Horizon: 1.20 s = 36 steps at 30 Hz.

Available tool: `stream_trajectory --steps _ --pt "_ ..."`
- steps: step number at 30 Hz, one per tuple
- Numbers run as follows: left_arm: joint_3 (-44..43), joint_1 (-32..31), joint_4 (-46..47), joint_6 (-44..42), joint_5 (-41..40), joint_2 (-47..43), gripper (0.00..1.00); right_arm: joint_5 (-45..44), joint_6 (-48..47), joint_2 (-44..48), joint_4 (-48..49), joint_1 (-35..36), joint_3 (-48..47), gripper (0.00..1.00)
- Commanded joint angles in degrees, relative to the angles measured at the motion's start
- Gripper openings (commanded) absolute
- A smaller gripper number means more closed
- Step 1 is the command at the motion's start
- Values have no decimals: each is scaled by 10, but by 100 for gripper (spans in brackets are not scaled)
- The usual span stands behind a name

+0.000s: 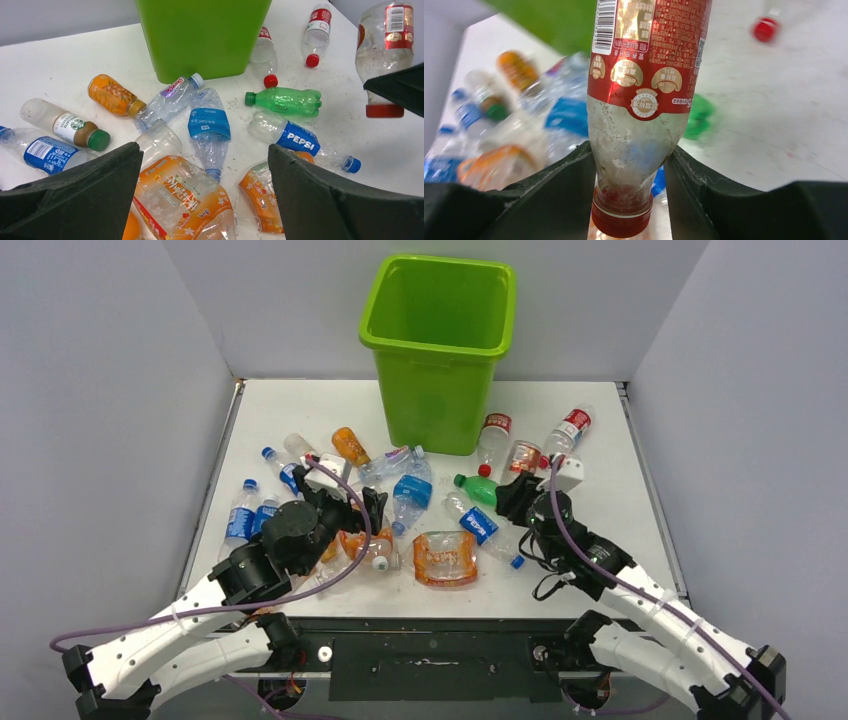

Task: Put the plastic bottles in the bin
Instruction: Pick up the plastic bottle from the corner of the board.

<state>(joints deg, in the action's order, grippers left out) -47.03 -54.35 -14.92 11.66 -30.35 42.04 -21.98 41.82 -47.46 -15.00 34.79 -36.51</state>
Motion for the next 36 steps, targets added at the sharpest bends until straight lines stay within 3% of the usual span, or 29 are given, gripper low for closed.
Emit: stream_trajectory --steps 1,7,11,16,21,29,36 --pt "11 -5 53 -9 -11 -21 96 11 -108 38 61 134 -8 24" --pt "62 -6 138 -4 22 -100 96 51 -180 65 211 281 9 25" --pt "96 -10 216 -3 154 -137 96 100 -218 38 269 327 -12 25" --pt "80 -10 227 35 316 -105 96 175 -223 30 366 330 -5 25" --pt "88 -9 274 90 294 -97 96 230 -238 15 382 331 -3 25" --pt "62 -8 313 185 303 -53 96 236 -251 31 387 331 21 24" --pt "28 -8 301 221 365 -3 96 232 -280 30 374 338 23 22"
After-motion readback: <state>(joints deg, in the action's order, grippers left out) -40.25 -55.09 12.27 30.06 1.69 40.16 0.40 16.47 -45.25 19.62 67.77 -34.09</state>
